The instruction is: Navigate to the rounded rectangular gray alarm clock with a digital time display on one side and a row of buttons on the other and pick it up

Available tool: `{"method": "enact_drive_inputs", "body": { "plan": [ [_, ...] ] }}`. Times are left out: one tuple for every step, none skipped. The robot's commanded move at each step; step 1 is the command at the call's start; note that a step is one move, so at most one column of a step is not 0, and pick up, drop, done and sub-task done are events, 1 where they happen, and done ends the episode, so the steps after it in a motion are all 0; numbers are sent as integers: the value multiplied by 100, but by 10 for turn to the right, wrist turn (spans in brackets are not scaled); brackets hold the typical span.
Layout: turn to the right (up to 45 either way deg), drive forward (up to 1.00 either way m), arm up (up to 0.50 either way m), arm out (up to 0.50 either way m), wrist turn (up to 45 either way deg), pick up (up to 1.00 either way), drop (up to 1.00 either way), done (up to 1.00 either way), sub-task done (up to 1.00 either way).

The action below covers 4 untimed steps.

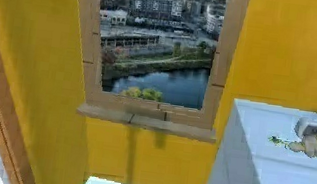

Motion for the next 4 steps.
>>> {"method": "enact_drive_inputs", "body": {
  "plan": [
    [360,0,0,0,0,0,0,0,0],
    [0,25,0,0,0,0,0,0,0],
    [-450,0,0,0,0,0,0,0,0],
    [-330,0,0,0,0,0,0,0,0]
  ]
}}
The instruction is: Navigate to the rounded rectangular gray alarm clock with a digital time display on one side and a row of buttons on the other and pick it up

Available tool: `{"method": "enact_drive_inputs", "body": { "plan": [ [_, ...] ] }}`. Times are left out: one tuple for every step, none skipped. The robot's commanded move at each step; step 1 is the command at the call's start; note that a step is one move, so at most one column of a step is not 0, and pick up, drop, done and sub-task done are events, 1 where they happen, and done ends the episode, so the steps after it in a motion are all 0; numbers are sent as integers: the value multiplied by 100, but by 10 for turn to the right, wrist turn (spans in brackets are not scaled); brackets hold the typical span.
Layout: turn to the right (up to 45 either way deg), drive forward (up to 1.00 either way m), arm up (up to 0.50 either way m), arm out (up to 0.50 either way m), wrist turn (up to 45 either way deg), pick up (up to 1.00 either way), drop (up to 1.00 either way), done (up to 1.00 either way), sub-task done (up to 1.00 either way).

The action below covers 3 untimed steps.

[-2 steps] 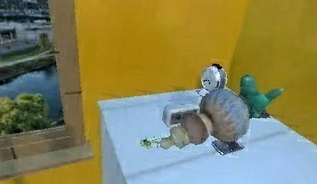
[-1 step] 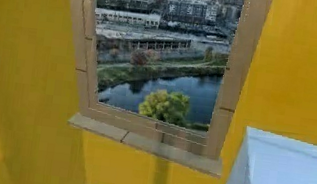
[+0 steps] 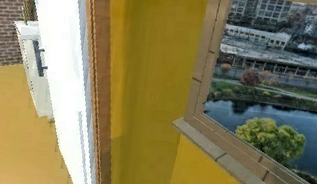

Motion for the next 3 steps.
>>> {"method": "enact_drive_inputs", "body": {
  "plan": [
    [0,0,50,0,0,0,0,0,0],
    [0,0,38,0,0,0,0,0,0],
    [0,0,0,38,0,0,0,0,0]
  ]
}}
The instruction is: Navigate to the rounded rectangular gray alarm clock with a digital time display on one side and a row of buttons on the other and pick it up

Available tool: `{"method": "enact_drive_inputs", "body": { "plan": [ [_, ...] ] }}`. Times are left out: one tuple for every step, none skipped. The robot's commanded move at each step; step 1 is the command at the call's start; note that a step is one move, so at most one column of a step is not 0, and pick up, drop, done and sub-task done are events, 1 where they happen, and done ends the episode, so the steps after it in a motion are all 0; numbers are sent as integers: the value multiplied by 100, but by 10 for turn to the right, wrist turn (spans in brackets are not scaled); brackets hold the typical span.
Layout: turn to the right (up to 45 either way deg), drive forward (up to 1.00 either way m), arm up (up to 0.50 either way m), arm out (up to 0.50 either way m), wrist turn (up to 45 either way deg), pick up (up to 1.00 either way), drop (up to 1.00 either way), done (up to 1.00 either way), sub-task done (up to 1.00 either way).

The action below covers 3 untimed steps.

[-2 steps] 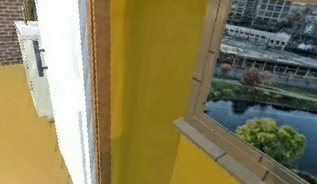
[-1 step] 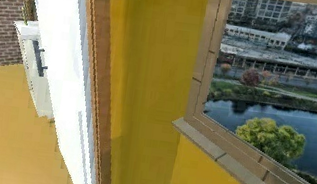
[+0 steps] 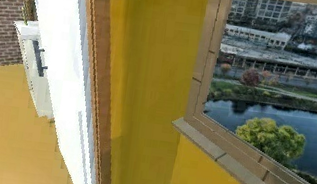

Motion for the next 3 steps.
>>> {"method": "enact_drive_inputs", "body": {
  "plan": [
    [0,0,0,0,450,0,0,0,0],
    [0,0,0,0,450,0,0,0,0],
    [0,0,0,0,450,0,0,0,0]
  ]
}}
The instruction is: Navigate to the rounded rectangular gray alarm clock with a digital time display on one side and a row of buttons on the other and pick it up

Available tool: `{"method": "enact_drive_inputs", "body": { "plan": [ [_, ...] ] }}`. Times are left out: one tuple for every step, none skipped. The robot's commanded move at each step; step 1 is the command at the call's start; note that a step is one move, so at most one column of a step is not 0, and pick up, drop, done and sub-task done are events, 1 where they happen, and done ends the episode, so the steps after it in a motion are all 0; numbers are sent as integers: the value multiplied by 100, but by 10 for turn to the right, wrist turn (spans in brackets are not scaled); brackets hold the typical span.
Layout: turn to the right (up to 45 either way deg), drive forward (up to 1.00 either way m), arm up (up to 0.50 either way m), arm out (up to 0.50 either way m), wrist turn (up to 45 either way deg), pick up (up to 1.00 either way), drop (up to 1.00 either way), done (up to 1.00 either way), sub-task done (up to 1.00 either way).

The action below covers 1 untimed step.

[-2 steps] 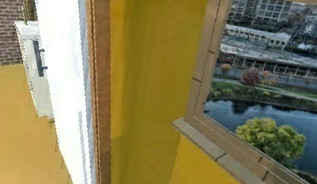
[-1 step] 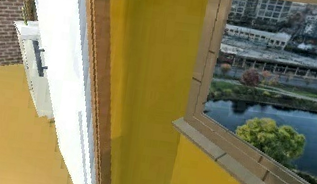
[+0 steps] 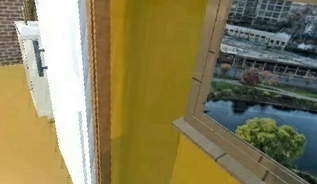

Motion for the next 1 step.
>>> {"method": "enact_drive_inputs", "body": {
  "plan": [
    [0,0,0,0,90,0,0,0,0]
  ]
}}
